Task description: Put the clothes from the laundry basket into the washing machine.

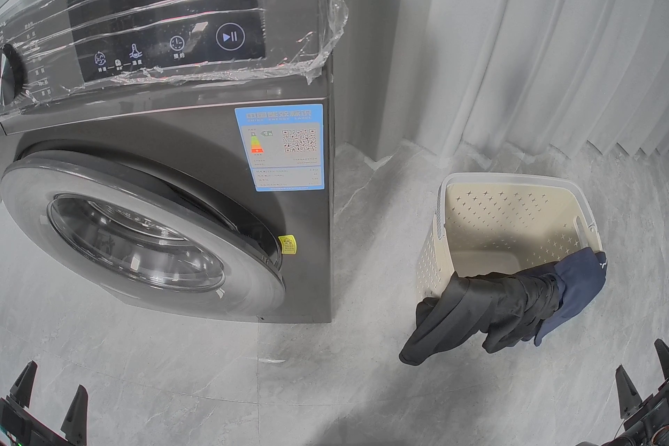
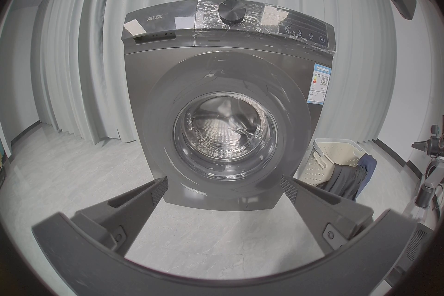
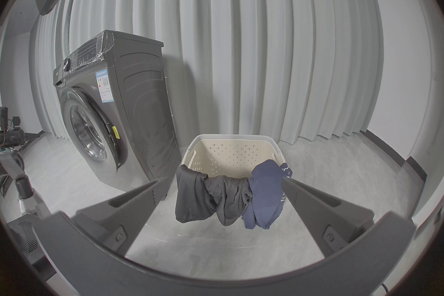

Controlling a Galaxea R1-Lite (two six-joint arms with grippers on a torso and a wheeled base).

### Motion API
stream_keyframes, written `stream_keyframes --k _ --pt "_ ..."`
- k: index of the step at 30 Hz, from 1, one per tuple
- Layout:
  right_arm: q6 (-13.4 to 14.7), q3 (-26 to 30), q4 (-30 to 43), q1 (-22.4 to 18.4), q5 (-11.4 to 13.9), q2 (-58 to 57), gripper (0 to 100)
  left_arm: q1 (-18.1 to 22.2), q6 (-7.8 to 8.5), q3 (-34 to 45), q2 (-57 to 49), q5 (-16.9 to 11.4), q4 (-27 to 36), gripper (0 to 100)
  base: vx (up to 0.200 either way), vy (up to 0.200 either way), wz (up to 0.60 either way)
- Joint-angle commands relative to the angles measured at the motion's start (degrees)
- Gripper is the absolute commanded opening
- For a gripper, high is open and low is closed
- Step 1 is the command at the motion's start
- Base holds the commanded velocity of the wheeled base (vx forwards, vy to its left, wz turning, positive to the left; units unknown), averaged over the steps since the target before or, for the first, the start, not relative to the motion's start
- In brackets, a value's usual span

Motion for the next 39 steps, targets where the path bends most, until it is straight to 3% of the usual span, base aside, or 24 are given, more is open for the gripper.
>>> stream_keyframes --k 1,5,20,35,39 --pt "0.00 1.01 0.02 0.02 0.02 -0.81 100 0.04 -0.03 0.92 -0.95 0.01 -0.01 100 0.000 0.000 0.00" --pt "0.00 1.01 0.02 0.02 0.02 -0.81 100 0.04 -0.03 0.92 -0.95 0.01 -0.01 100 0.000 0.000 0.00" --pt "0.00 1.01 0.02 0.02 0.02 -0.90 100 0.04 -0.03 0.92 -0.95 0.01 -0.01 100 0.000 0.200 0.00" --pt "0.00 1.01 0.02 0.02 0.02 -0.90 100 0.04 -0.03 0.92 -0.95 0.01 -0.01 100 0.000 0.000 0.00" --pt "0.00 1.01 0.02 0.02 0.02 -0.81 100 0.04 -0.03 0.92 -0.95 0.01 -0.01 100 0.000 0.200 0.00"
